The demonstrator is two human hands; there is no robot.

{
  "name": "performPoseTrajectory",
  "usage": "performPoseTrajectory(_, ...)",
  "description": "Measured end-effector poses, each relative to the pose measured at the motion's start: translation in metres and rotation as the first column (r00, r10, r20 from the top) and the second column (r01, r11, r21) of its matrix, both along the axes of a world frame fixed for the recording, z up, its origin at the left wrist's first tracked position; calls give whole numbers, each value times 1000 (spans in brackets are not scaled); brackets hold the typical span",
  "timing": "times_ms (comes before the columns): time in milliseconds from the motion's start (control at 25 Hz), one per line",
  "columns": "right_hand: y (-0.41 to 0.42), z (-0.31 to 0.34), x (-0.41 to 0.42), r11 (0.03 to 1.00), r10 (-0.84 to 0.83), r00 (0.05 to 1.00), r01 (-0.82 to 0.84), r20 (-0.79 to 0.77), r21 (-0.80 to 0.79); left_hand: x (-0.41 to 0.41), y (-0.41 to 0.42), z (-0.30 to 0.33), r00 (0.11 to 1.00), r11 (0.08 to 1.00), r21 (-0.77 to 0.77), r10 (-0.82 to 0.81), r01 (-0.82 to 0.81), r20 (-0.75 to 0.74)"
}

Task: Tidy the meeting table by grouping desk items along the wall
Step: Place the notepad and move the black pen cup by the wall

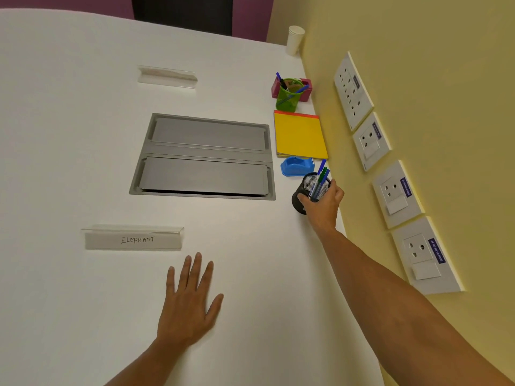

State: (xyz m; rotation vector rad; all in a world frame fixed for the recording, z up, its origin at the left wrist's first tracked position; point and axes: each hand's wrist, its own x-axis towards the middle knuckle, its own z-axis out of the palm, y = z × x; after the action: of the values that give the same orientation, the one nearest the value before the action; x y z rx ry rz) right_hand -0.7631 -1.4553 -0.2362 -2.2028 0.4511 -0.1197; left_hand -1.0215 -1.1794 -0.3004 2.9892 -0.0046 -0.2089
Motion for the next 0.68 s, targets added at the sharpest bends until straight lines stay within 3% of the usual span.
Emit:
performPoseTrajectory(280,8,4,-7,998,-32,997,28,-72,-54,2,1,1,1000,1000,-24,5,-5,10)
performPoseTrajectory(480,39,12,-68,985,-18,999,12,-34,-171,2,1,5,997,997,-73,-16,11,-70)
performPoseTrajectory(680,87,36,-137,981,195,974,-194,-111,22,19,17,34,948,984,-177,-72,18,-308)
